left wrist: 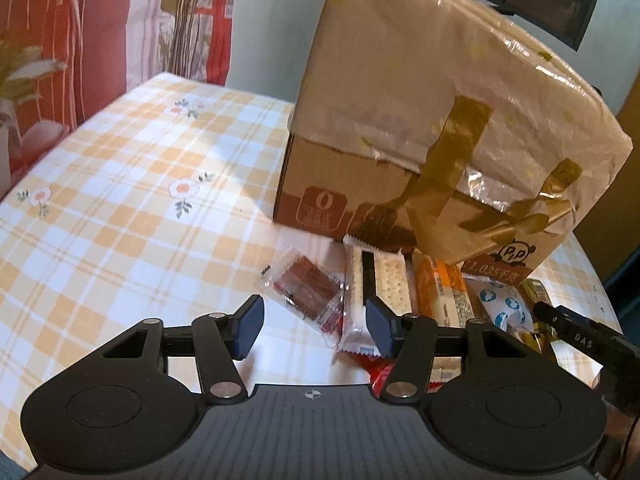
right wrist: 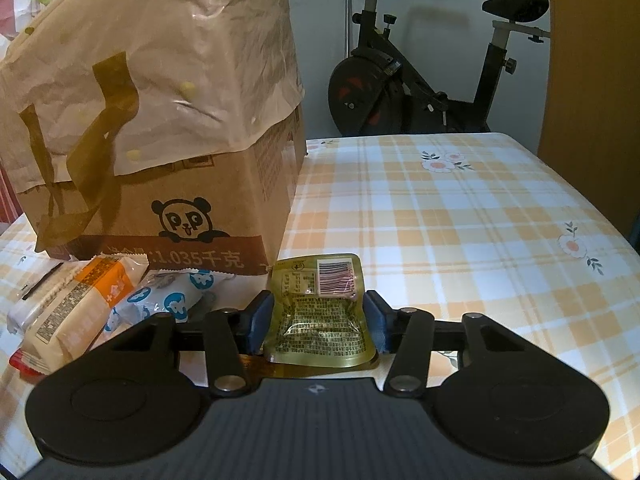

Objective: Organize snacks
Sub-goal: 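Grasp the green pouch with the right gripper while the left gripper approaches the brown snack, then grasp the clear-wrapped brown snack with the left gripper and lift it, then carry both held snacks over the paper bag and open both grippers, then move both grippers back down toward the remaining snacks on the table, then grasp the yellow-red packet with the right gripper while the left gripper grasps the white cracker pack, then carry both packs over the paper bag and open both grippers to drop them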

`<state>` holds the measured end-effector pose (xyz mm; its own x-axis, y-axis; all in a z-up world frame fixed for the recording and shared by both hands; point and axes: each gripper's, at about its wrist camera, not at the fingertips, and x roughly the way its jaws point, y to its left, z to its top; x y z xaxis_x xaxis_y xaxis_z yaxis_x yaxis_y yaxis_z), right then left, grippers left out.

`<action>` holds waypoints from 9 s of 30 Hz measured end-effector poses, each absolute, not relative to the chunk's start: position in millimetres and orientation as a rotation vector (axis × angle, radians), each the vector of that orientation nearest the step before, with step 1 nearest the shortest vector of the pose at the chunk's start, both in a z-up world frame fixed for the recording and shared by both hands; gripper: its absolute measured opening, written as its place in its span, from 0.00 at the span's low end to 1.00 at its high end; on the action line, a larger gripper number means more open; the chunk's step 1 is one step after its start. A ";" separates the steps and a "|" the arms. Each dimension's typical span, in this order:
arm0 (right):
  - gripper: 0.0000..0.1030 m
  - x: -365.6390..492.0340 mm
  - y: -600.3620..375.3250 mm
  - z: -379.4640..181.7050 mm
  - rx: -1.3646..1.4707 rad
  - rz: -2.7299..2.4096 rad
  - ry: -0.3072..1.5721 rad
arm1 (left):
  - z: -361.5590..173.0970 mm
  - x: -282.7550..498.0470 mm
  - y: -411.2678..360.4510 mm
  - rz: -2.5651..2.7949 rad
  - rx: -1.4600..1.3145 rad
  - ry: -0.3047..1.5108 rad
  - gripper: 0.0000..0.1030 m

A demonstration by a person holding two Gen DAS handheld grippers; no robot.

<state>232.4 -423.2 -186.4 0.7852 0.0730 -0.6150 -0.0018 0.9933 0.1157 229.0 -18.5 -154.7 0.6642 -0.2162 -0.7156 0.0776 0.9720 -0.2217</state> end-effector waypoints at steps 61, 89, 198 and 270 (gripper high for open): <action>0.51 231.0 -432.7 -185.5 0.196 0.045 0.647 | -164.1 251.8 -40.9 -0.165 -0.045 0.776 0.39; 0.51 216.6 -450.1 -28.9 0.177 0.076 0.216 | -15.1 251.3 -15.7 -0.055 -0.066 0.339 0.39; 0.36 233.0 -403.4 -193.0 -0.023 0.240 0.678 | -162.6 246.7 -69.1 -0.255 0.002 0.813 0.56; 0.35 207.5 -436.8 -84.7 0.121 0.097 0.385 | -25.4 222.1 -40.7 -0.185 0.043 0.322 0.48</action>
<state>207.5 -436.8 -84.7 0.9224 0.1171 -0.3680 -0.0712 0.9882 0.1359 222.1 -40.7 -25.4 0.9320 -0.1738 -0.3181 0.1873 0.9822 0.0122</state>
